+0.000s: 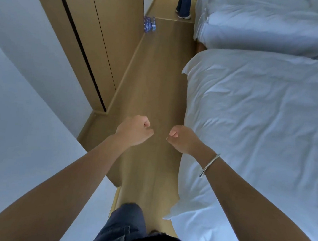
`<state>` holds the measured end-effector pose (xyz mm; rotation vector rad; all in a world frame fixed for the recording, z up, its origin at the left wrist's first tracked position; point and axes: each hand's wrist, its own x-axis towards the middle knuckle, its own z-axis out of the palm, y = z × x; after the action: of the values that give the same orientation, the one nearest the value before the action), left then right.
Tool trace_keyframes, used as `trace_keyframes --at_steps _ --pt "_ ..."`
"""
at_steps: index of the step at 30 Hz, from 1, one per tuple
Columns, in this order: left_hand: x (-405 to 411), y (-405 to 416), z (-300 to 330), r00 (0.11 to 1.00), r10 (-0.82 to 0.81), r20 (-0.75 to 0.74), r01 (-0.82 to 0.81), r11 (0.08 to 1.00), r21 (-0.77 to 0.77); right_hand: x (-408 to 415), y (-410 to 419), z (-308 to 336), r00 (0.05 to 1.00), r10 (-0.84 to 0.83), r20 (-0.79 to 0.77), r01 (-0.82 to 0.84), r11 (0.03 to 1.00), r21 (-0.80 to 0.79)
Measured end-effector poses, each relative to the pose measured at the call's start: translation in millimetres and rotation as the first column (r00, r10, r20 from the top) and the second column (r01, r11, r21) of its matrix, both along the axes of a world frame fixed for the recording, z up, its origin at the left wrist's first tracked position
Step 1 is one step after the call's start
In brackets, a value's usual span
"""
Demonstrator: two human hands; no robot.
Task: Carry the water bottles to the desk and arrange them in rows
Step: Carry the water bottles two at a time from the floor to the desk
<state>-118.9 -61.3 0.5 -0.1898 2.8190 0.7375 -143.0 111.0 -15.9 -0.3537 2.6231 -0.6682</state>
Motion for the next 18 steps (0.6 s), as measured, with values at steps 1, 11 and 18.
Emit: trace_keyframes --at_steps 1,11,18 --pt "-11.8 0.1 -2.9 1.000 0.002 0.004 -0.002 1.000 0.005 -10.5 0.8 -2.9 1.000 -0.018 0.012 0.018 1.000 -0.001" --pt "-179.1 -21.7 -14.2 1.000 -0.020 -0.022 0.021 0.999 0.030 -169.2 -25.5 -10.0 0.998 -0.058 0.026 0.058 0.998 0.024" --pt "-323.1 -77.8 0.2 0.998 0.032 -0.046 -0.027 0.994 0.102 -308.8 -73.8 4.3 0.988 -0.145 0.057 0.147 0.989 -0.030"
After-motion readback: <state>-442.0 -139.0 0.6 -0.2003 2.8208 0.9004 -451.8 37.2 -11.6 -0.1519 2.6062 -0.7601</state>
